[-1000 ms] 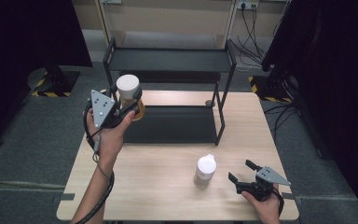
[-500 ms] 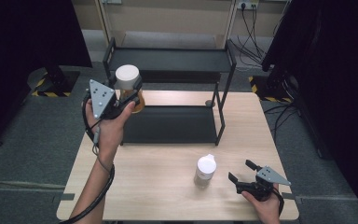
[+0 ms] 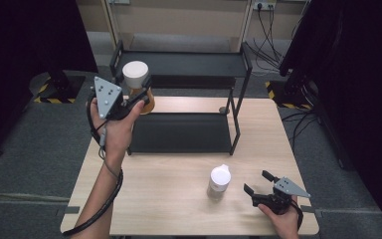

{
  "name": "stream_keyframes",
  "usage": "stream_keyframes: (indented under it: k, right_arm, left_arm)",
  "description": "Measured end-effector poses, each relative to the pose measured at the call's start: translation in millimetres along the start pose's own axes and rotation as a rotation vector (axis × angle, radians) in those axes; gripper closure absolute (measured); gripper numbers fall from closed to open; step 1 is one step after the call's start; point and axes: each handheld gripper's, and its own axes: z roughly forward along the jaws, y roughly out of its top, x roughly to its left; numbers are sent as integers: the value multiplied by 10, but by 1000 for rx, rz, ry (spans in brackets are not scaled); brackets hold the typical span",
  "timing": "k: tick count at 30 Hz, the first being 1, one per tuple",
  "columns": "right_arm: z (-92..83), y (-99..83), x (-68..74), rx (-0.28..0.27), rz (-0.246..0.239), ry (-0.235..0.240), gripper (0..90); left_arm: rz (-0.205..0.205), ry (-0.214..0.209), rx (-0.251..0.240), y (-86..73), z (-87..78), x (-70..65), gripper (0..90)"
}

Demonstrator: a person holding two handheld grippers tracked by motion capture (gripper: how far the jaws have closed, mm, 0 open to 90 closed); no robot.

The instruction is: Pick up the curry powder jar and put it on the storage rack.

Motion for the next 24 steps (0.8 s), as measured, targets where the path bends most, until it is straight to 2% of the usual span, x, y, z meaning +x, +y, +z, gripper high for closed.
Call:
stream_keyframes:
  k: [24]
  right_arm:
    - [0,0,-2,0,2,0,60]
  left_arm:
    - [6,23,-14,213,171,37,332]
